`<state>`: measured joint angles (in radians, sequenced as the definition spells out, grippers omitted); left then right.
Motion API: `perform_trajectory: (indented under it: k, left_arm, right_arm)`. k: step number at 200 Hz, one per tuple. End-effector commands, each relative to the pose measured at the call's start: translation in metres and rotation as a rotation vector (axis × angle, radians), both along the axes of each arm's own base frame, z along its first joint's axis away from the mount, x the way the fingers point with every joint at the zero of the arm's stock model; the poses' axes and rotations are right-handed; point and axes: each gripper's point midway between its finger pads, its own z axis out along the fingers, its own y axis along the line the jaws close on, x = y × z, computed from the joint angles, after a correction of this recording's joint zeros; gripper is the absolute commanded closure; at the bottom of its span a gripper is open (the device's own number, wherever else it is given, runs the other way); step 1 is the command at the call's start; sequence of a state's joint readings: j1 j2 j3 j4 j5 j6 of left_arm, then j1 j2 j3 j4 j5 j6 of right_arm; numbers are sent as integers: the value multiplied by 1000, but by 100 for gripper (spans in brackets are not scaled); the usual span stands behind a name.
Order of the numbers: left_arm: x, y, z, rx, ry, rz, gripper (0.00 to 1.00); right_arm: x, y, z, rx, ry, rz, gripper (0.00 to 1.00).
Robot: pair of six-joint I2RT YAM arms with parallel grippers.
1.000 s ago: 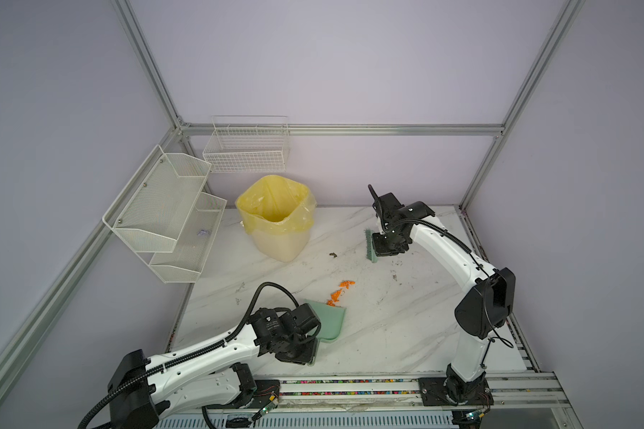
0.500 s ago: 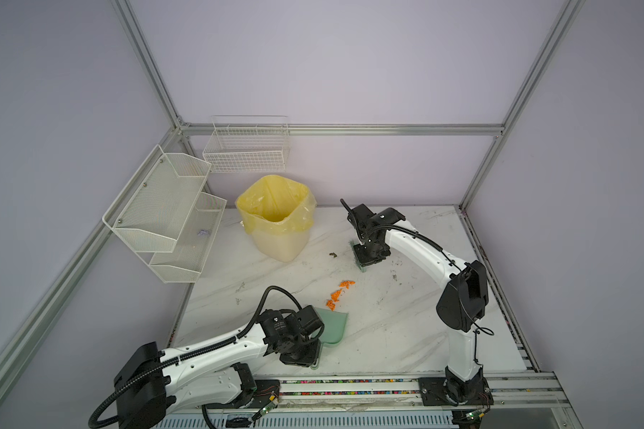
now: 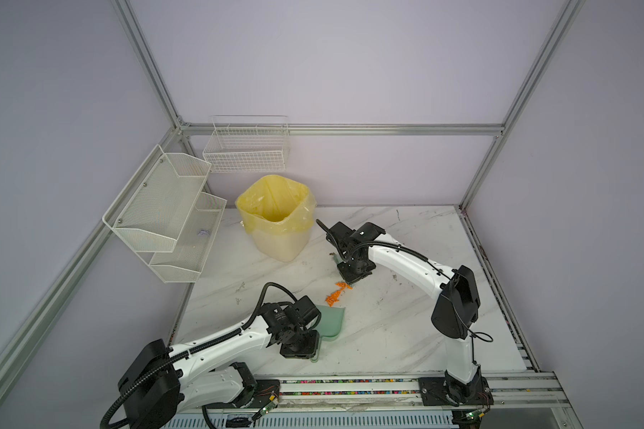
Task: Sweep away the paper scraps from the table
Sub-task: 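Sweep the brush across the orange scraps into the dustpan with the right gripper, then tilt the dustpan up with the left gripper while the right gripper lifts the brush away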
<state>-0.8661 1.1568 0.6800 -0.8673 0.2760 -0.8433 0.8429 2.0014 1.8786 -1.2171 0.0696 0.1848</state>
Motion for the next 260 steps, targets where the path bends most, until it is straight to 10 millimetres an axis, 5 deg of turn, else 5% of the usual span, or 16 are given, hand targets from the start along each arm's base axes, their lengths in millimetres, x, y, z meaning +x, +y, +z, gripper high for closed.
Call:
perform_trajectory:
  k: [1,79,95,153,220,260]
  left_arm:
    - [0,-2,-8,-11,20,-50,100]
    - [13,-7,-17,-9,45,-68,100]
    - [16,-7,-15,-18,54,-64,100]
    - [8,9,11,-15,86,-42,100]
    - [2,18,27,-19,107,5,100]
    - [0,18,27,-29,136,37,100]
  right_arm:
    - [-36,5,-6,-14,99,65,100]
    - [-126,53,18,244,262,265,100]
    - [-131,51,28,275,258,268,100]
    - [-111,43,53,282,143,178,100]
    - [-50,31,110,553,25,37,100]
    - [-13,51,97,592,-17,16,100]
